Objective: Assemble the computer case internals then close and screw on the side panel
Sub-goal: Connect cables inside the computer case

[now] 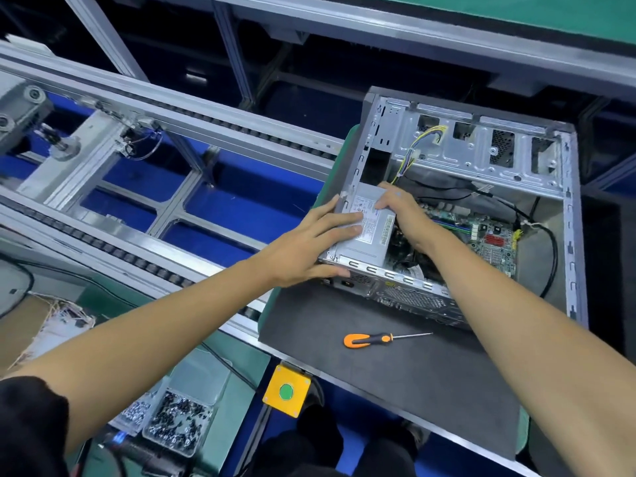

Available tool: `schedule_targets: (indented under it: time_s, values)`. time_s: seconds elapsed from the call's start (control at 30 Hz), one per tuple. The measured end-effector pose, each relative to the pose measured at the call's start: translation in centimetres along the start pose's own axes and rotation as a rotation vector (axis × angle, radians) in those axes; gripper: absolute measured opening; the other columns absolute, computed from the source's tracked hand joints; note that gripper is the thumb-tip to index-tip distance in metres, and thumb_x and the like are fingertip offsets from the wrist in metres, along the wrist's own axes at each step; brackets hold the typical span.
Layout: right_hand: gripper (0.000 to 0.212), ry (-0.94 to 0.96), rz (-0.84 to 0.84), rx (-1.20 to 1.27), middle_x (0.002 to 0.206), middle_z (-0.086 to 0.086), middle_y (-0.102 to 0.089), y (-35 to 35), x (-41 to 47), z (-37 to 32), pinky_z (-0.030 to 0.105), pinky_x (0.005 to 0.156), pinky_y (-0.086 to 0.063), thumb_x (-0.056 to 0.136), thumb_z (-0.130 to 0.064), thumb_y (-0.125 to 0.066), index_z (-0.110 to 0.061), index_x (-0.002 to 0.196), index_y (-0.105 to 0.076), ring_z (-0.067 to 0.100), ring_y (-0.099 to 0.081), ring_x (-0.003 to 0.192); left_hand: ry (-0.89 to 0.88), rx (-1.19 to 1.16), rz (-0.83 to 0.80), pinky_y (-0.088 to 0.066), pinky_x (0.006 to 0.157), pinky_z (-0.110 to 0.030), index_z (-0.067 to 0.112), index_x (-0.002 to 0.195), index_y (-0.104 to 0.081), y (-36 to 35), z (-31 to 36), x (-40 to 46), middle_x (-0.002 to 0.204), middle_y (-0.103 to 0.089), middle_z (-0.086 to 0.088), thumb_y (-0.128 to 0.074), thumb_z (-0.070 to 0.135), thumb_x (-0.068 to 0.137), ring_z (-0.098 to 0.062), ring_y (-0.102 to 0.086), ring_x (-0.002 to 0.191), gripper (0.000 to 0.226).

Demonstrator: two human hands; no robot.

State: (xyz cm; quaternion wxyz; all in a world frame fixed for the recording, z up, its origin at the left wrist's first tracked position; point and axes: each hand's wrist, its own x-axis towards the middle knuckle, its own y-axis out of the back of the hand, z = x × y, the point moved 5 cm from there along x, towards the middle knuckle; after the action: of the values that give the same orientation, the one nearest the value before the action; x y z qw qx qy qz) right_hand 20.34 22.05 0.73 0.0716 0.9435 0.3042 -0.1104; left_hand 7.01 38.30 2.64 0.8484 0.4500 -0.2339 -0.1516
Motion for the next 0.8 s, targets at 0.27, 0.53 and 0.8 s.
schedule_targets:
  time_s: [0.27,0.53,0.8]
  values:
    - [0.015,0.013,-0.047,0.004,0.080,0.002,-0.047,-0.1,0.3,0.0,0.036,0.071,-0.032,0.069,-0.024,-0.053,-0.015,0.079,-0.046,0.019,-0.046,0.076,0.010,-0.028,-0.034,-0.035,0.118,-0.052,0.026,0.150,-0.038,-0.1,-0.5,0.2,0.163,-0.023,0.008,-0.063,0.056,0.094,-0.027,-0.017,0.154,0.069]
    - [0.039,-0.108,0.009,0.016,0.098,0.008,-0.061,-0.4,-0.8,0.3,0.037,0.081,-0.040,0.074,-0.032,-0.049,-0.012,0.105,-0.060,0.021,-0.056,0.086,-0.027,-0.014,-0.041,-0.028,0.121,-0.054,0.021,0.147,-0.045,0.2,-0.1,0.6,0.160,-0.032,0.001,-0.065,0.055,0.093,-0.035,-0.023,0.150,0.067]
    - [0.019,-0.143,0.095,0.013,0.078,-0.001,-0.058,-0.1,-0.6,0.2,0.037,0.074,-0.038,0.072,-0.038,-0.049,-0.021,0.077,-0.054,0.016,-0.052,0.071,-0.043,0.084,-0.012,-0.053,0.095,-0.059,0.035,0.149,-0.037,0.3,-0.3,0.4,0.163,-0.019,0.024,-0.056,0.068,0.094,-0.021,-0.018,0.154,0.067]
